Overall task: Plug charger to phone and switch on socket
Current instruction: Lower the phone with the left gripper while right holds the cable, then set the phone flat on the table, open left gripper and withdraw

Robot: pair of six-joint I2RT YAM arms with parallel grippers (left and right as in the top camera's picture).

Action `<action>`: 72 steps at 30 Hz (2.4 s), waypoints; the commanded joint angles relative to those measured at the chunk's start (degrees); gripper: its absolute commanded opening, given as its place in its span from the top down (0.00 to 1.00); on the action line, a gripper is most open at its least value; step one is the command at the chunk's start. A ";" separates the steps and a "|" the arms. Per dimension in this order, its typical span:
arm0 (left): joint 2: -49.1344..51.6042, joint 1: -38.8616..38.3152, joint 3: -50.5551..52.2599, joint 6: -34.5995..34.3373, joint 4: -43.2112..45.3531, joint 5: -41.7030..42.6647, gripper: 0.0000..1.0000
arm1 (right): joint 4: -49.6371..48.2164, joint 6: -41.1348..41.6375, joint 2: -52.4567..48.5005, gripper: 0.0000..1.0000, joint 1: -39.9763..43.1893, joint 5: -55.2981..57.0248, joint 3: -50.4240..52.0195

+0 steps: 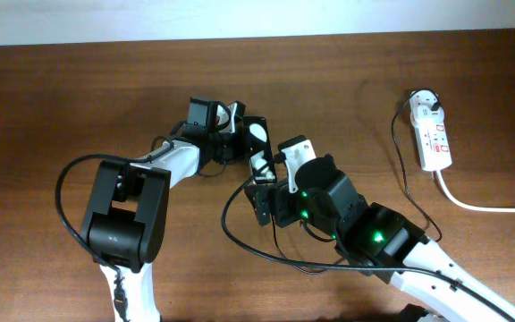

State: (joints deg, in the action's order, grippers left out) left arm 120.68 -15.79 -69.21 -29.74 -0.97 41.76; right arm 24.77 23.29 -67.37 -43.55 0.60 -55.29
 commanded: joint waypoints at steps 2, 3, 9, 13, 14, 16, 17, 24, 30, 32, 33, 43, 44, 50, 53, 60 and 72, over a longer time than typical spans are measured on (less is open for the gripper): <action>1.03 0.17 -0.26 1.36 -0.35 -2.93 0.92 | 0.20 -0.37 -0.52 0.01 0.11 0.07 -0.92; 1.03 0.17 -0.26 1.36 -0.35 -3.28 0.92 | 0.72 -0.37 -0.87 0.01 0.11 0.07 -0.92; 1.03 0.17 -0.26 1.36 -1.29 -5.46 0.85 | 1.64 -0.37 -3.67 0.01 0.11 0.04 -0.87; 1.03 0.17 -0.26 1.36 -2.40 -6.95 0.79 | 1.66 -0.37 -3.67 0.01 0.11 0.04 -0.87; 1.03 0.20 -0.26 1.36 -2.54 -7.28 0.78 | 1.64 -0.37 -3.67 0.01 0.11 0.04 -0.87; 1.03 0.17 -0.26 1.36 -2.51 -7.28 0.73 | 1.66 -0.37 -3.67 0.01 0.11 0.04 -0.87; 1.03 0.17 -0.26 1.36 -2.54 -7.30 0.70 | 1.66 -0.37 -3.67 0.01 0.11 0.04 -0.87; 1.03 0.17 -0.26 1.36 -2.56 -8.81 0.52 | 1.66 -0.37 -3.67 0.01 0.11 0.04 -0.87; 1.03 0.17 -0.26 1.36 -2.82 -10.16 0.26 | 1.64 -0.37 -3.67 0.01 0.11 0.04 -0.87; 1.03 0.17 -0.26 1.36 -3.43 -11.69 0.20 | 1.64 -0.37 -3.67 0.01 0.11 0.04 -0.87; 1.03 0.17 -0.26 1.36 -3.67 -11.69 0.18 | 1.66 -0.37 -3.67 0.01 0.11 0.04 -0.87; 1.03 0.24 -0.26 1.40 -4.22 -21.03 0.01 | 1.66 -0.37 -3.67 0.01 0.11 0.04 -0.87; 1.03 0.33 -0.26 1.40 -4.22 -22.21 0.01 | 1.64 -0.37 -3.67 0.01 0.11 0.04 -0.87; -0.09 4.55 -0.28 1.40 -5.99 -22.49 0.01 | 1.66 -0.37 -3.67 0.01 0.11 0.04 -0.87; -3.21 7.23 -0.28 2.29 -9.14 -22.49 0.01 | 1.64 -0.37 -3.67 0.01 0.11 0.04 -0.87; -16.22 10.36 -0.28 8.11 -15.85 -23.02 0.01 | 1.64 -0.37 -3.67 0.01 0.11 0.04 -0.87; -51.28 10.32 -0.28 16.22 -43.87 -53.72 0.01 | 1.62 -0.37 -3.67 0.01 0.11 0.04 -0.87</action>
State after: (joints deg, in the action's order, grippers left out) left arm 76.18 -5.65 -69.45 -18.96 -41.56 -8.45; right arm 26.57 23.33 -70.89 -43.55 0.58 -55.31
